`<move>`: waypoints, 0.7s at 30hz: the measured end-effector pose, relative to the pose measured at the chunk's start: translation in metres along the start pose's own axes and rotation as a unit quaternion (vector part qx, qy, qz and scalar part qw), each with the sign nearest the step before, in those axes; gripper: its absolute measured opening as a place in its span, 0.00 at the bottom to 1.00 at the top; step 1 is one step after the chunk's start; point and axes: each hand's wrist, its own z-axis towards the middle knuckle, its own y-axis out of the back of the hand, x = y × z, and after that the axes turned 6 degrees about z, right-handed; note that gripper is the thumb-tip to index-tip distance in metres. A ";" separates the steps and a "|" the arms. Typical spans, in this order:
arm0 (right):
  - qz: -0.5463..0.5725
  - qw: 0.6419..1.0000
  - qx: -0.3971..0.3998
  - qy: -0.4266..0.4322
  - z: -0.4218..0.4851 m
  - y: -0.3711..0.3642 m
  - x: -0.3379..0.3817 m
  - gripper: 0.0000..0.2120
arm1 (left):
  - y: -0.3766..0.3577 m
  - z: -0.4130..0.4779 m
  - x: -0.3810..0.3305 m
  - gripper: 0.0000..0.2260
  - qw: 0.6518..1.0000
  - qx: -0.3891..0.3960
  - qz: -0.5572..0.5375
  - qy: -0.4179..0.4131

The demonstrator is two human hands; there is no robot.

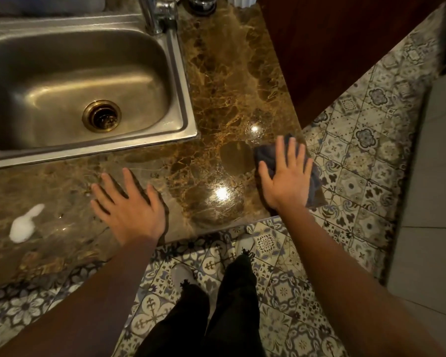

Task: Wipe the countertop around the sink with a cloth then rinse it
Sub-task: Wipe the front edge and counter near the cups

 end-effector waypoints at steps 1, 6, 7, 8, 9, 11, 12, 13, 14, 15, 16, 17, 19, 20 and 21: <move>0.026 0.997 -0.020 -0.068 -0.003 -0.002 0.007 0.38 | 0.000 0.000 0.000 0.28 1.000 0.000 0.000 0.000; 0.047 0.991 -0.016 -0.126 -0.036 -0.020 0.083 0.38 | 0.002 -0.001 -0.002 0.28 1.000 0.001 0.000 0.002; 0.034 0.998 0.003 -0.057 -0.046 -0.025 0.094 0.37 | 0.002 -0.001 -0.002 0.27 1.000 -0.001 -0.003 0.002; 0.028 0.999 0.026 0.017 -0.056 -0.029 0.102 0.36 | 0.001 -0.001 -0.002 0.27 1.000 -0.004 -0.005 0.002; 0.027 0.995 0.049 0.087 -0.064 -0.031 0.103 0.35 | 0.001 -0.001 -0.002 0.27 1.000 -0.006 -0.006 0.003; 0.022 0.974 0.086 0.207 -0.072 -0.030 0.088 0.32 | 0.000 -0.001 -0.001 0.27 1.000 -0.009 -0.006 0.001; 0.009 0.962 0.097 0.254 -0.073 -0.028 0.074 0.31 | -0.001 -0.001 -0.001 0.27 1.000 -0.011 -0.008 0.000; -0.008 0.951 0.104 0.292 -0.071 -0.025 0.057 0.30 | -0.001 0.000 -0.001 0.27 1.000 -0.012 -0.011 -0.001; -0.023 0.943 0.107 0.315 -0.066 -0.022 0.040 0.30 | -0.001 0.000 -0.001 0.27 1.000 -0.014 -0.015 -0.002; -0.029 0.942 0.102 0.320 -0.059 -0.018 0.023 0.29 | -0.001 0.000 0.000 0.27 1.000 -0.016 -0.016 -0.001; -0.029 0.947 0.093 0.306 -0.050 -0.012 0.006 0.29 | -0.001 -0.001 0.000 0.27 1.000 -0.016 -0.015 0.001; -0.029 0.957 0.085 0.276 -0.040 -0.005 -0.009 0.29 | -0.001 -0.001 0.001 0.27 1.000 -0.017 -0.015 0.001; -0.039 0.978 0.080 0.188 -0.019 0.007 -0.033 0.30 | -0.001 -0.001 0.001 0.27 1.000 -0.017 -0.014 -0.001; -0.036 0.987 0.070 0.138 -0.011 0.012 -0.040 0.31 | 0.000 0.000 0.000 0.28 1.000 -0.016 -0.012 -0.001; -0.027 0.995 0.050 0.084 -0.005 0.013 -0.040 0.33 | 0.000 -0.001 -0.001 0.28 1.000 -0.014 -0.010 0.000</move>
